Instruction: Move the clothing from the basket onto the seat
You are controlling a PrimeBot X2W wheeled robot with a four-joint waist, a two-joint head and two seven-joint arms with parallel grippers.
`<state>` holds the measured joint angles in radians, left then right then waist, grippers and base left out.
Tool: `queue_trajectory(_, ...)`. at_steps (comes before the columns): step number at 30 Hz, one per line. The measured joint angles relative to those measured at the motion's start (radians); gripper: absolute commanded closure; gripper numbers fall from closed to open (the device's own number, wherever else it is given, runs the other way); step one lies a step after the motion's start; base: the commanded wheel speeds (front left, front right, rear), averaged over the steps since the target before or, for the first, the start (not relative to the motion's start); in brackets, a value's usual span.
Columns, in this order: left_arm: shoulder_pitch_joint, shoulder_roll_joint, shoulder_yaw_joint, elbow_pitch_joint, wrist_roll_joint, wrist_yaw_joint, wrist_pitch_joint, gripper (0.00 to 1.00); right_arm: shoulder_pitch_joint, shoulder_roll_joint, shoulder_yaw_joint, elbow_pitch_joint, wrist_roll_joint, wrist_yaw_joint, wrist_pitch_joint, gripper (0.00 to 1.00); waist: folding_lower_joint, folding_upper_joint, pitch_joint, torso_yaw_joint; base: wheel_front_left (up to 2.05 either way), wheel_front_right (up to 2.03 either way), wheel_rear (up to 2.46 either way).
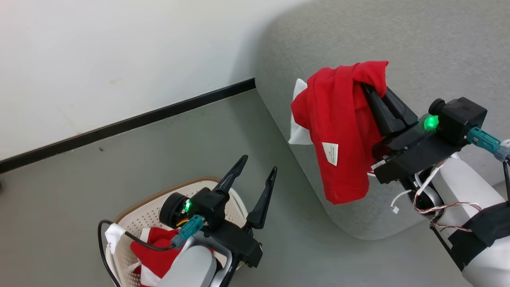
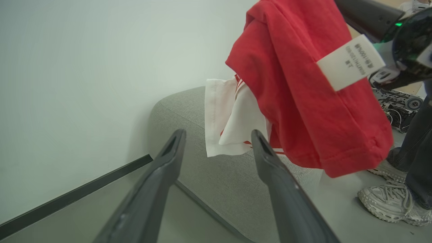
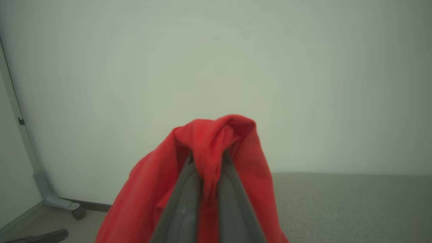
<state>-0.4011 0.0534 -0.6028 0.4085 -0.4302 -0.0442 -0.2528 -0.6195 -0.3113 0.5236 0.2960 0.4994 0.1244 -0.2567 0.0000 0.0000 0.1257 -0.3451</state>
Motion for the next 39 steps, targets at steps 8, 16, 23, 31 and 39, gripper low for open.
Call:
queue_trajectory(8,0.011,-0.001,0.011,0.009,0.001,0.000,0.000,0.00,-0.001,-0.004,-0.001,-0.008,-0.007,0.000,0.000,1.00,0.0000,0.0000,-0.005,-0.075,0.00,0.00,0.00)
queue_trajectory(16,0.015,-0.002,-0.031,0.005,0.003,0.000,0.000,0.00,0.000,-0.061,-0.063,-0.034,-0.007,0.000,0.000,1.00,0.0000,0.0000,0.012,-0.119,0.00,0.00,0.00)
queue_trajectory(23,-0.001,0.000,-0.074,-0.002,0.002,0.006,0.000,0.00,-0.017,-0.117,-0.138,-0.026,-0.011,0.000,0.000,1.00,0.0000,0.0000,0.050,-0.125,0.00,0.00,0.00)
queue_trajectory(31,-0.033,0.000,-0.127,-0.018,-0.001,0.030,0.000,0.00,-0.111,-0.225,-0.231,0.020,-0.013,0.000,0.000,1.00,0.0000,0.0000,0.108,-0.108,0.00,0.00,0.00)
queue_trajectory(39,-0.094,0.001,-0.185,-0.044,-0.007,0.063,0.000,0.00,-0.212,-0.309,-0.318,0.097,-0.007,0.000,0.000,1.00,0.0001,0.0000,0.186,-0.068,0.00,0.00,0.00)
